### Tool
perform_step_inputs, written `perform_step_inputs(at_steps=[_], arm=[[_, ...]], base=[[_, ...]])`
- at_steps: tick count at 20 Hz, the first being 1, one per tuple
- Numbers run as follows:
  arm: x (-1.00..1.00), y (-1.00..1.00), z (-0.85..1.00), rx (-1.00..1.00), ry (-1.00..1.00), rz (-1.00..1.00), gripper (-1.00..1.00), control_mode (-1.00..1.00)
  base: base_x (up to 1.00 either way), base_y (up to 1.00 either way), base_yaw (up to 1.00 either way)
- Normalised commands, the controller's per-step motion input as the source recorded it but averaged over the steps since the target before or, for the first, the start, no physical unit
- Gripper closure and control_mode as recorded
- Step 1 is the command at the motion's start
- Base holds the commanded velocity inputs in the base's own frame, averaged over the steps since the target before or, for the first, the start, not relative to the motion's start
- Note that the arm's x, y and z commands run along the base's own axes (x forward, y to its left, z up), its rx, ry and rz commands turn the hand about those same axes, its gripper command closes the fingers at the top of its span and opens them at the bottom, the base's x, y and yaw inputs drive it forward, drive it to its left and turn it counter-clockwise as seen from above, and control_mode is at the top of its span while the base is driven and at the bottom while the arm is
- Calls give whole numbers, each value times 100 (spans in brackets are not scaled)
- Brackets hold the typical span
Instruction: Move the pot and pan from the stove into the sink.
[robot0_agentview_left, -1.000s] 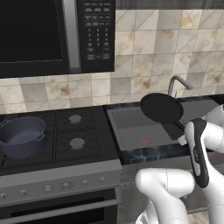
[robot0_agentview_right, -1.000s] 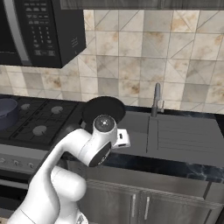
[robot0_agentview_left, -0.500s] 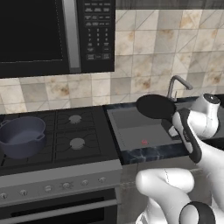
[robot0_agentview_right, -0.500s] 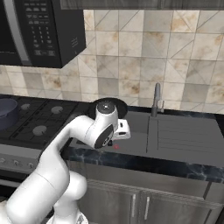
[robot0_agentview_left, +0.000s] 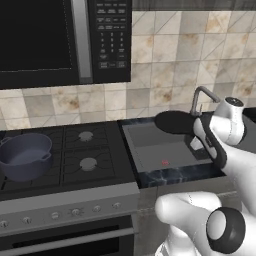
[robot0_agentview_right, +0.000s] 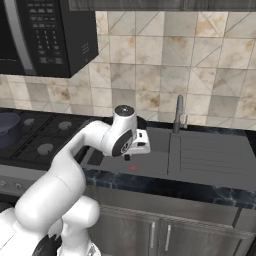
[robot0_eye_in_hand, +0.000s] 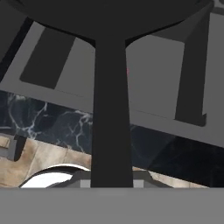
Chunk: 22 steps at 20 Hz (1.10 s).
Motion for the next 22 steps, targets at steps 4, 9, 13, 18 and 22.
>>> perform_step_inputs(at_steps=[4, 9, 13, 18, 22], arm=[[1, 0, -25, -5, 5, 0, 100, -100], [2, 0, -28, -6, 7, 1, 100, -100], [1, 1, -29, -7, 5, 2, 100, -100], [20, 4, -19, -4, 3, 0, 100, -100], [36, 6, -14, -3, 6, 0, 100, -100]], base=[[0, 0, 0], [0, 0, 0], [0, 0, 0], [0, 0, 0], [0, 0, 0]])
